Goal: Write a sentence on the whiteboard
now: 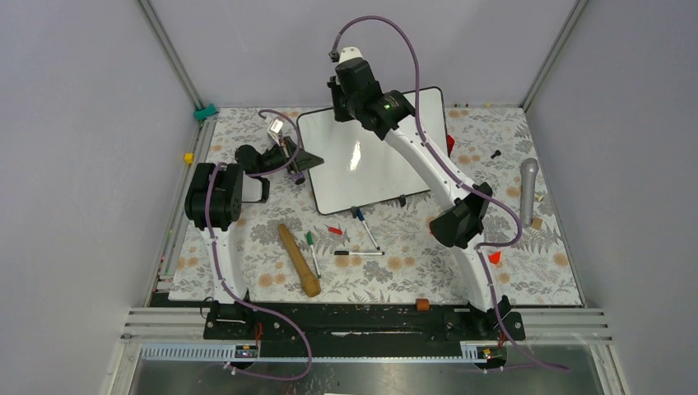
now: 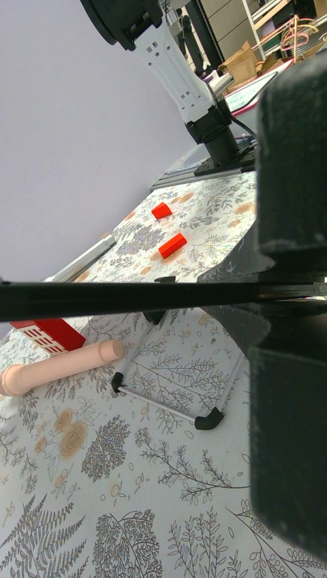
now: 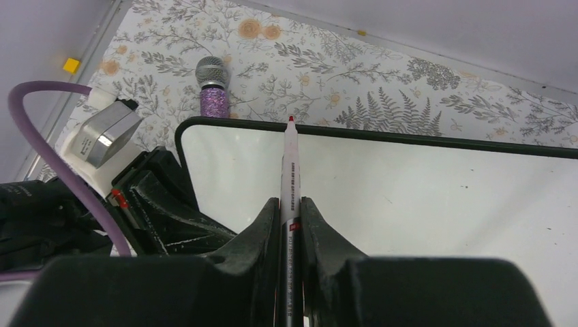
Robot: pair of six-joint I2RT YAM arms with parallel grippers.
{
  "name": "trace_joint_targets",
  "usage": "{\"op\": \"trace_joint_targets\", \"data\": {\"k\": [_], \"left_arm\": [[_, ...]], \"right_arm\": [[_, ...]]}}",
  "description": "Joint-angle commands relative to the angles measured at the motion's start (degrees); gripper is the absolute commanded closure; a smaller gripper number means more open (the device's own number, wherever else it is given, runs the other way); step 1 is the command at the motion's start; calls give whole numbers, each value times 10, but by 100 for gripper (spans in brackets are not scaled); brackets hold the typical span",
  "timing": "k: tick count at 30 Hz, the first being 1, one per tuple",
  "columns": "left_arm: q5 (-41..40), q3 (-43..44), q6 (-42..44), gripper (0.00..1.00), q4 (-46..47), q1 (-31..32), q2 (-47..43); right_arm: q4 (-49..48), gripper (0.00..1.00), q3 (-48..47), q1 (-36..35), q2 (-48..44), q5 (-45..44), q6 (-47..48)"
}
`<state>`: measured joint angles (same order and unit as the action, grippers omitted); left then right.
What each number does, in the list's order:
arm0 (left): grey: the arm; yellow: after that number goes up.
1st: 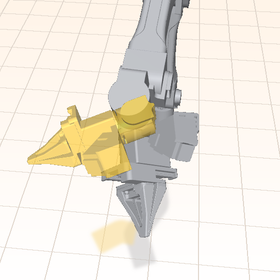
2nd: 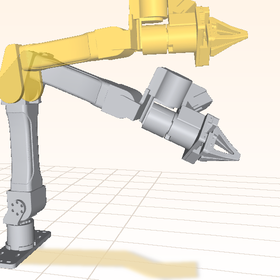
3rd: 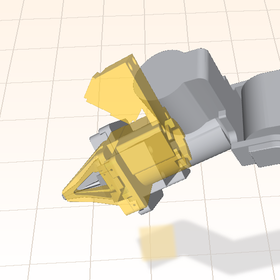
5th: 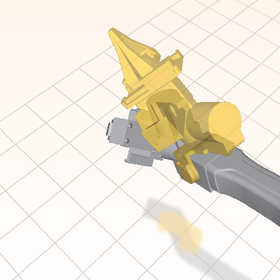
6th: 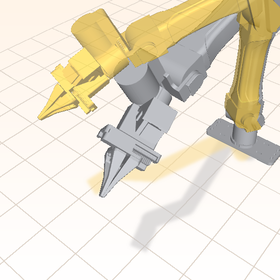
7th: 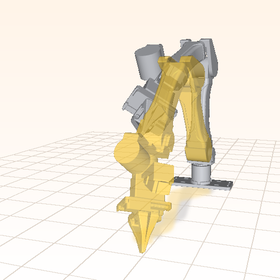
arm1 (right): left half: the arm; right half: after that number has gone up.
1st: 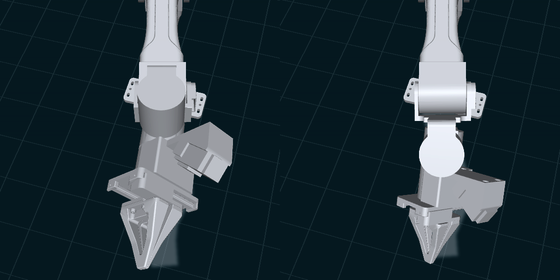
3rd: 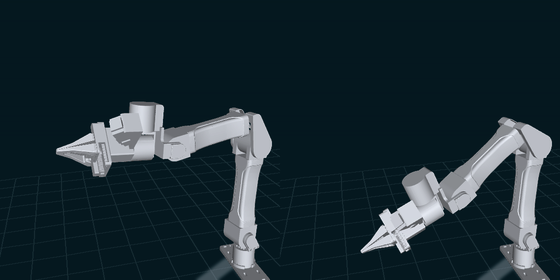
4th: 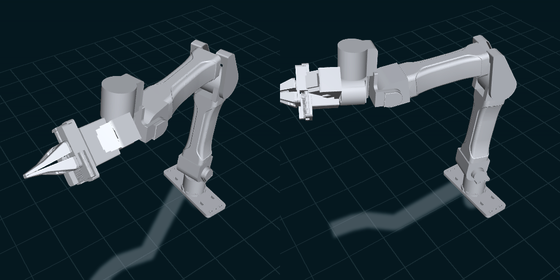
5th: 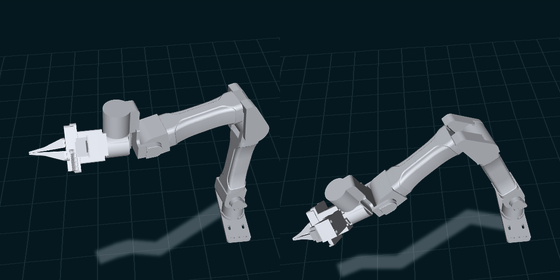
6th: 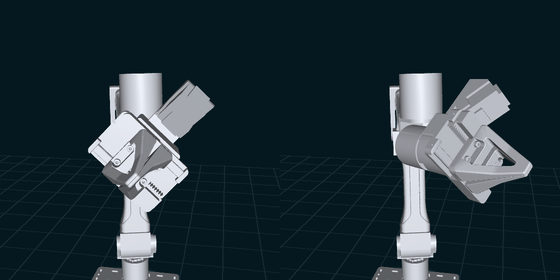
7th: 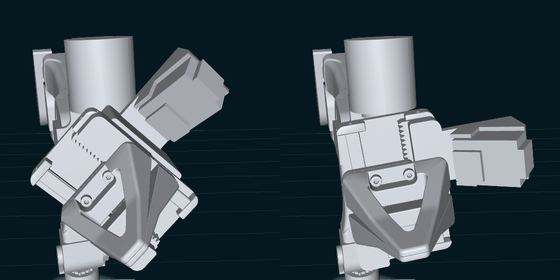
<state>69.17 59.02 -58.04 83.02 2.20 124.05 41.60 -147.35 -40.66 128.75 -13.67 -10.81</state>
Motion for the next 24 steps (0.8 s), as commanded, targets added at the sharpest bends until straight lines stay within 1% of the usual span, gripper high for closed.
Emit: {"op": "trace_joint_targets", "data": {"k": [1, 7, 15, 24], "left_arm": [[50, -1, 23, 100, 14, 7, -2], [51, 1, 21, 100, 15, 7, -1], [51, 2, 22, 100, 14, 7, 0], [52, 1, 22, 100, 14, 7, 0]], "right_arm": [[1, 100, -7, -14, -29, 9, 1], [15, 100, -9, -33, -22, -21, 20], [26, 100, -20, -52, 0, -29, 25], [28, 100, -39, -57, 25, -32, 26]]}}
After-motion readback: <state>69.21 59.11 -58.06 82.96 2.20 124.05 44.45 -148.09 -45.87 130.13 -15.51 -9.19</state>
